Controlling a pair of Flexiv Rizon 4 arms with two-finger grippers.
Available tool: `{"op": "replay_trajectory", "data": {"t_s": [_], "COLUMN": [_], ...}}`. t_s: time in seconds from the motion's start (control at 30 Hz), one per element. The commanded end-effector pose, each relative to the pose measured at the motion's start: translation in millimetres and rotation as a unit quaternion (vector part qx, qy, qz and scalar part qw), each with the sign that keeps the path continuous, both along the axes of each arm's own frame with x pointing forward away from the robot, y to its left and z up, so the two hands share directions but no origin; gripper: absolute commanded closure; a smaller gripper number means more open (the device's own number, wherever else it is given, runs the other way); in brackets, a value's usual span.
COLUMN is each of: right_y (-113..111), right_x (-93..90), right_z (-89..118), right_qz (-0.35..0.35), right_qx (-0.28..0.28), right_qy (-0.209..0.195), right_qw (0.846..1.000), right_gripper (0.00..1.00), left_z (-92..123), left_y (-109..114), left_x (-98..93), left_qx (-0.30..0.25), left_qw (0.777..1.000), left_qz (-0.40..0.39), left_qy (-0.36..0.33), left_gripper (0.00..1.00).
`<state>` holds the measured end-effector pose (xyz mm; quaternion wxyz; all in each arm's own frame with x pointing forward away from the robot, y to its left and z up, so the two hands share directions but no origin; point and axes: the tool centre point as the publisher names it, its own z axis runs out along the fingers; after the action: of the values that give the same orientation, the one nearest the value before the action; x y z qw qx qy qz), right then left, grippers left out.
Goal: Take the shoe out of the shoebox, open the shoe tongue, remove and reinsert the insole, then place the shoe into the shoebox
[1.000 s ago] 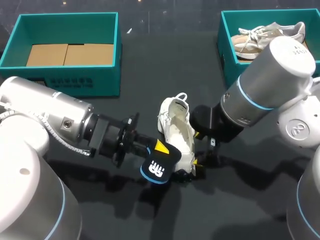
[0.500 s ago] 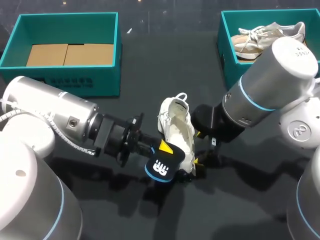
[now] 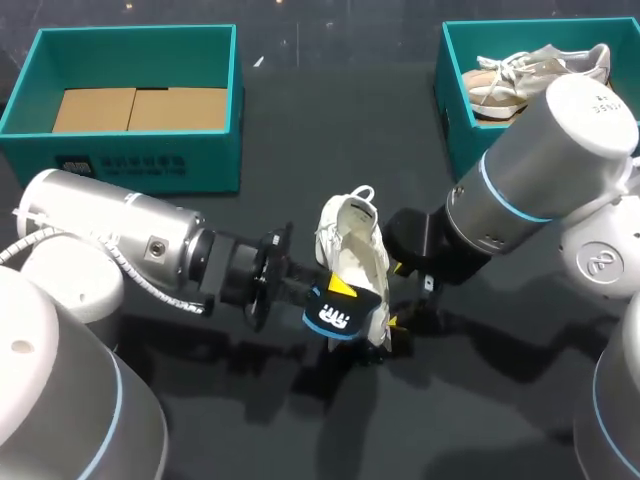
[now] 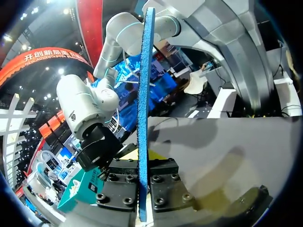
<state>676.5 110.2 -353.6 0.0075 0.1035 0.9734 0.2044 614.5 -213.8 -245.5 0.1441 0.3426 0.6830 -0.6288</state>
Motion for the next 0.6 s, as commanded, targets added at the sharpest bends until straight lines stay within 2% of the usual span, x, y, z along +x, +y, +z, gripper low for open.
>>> {"op": "replay_trajectory", "data": {"t_s": [0.03,0.37,0.6], "right_y": [0,0,0], "right_x": [-1.4,-1.4,-1.4], "right_z": [0,0,0], "right_qz": [0.0,0.0,0.0], "right_qx": [0.0,0.0,0.0], "right_qy": [-0.001,-0.001,-0.001], "right_qw": [1.0,1.0,1.0], "right_gripper": [0.0,0.0,0.0], "left_z": [-4,-4,-11], "left_y": [-12,-12,-23], "left_x": [2.6,2.6,9.7], "left_qx": [-0.018,-0.018,-0.054], "left_qw": [1.0,1.0,0.997], "left_qz": [0.015,0.015,0.039], "left_qy": [0.02,0.02,0.039], "left_gripper": [1.0,1.0,1.0]}}
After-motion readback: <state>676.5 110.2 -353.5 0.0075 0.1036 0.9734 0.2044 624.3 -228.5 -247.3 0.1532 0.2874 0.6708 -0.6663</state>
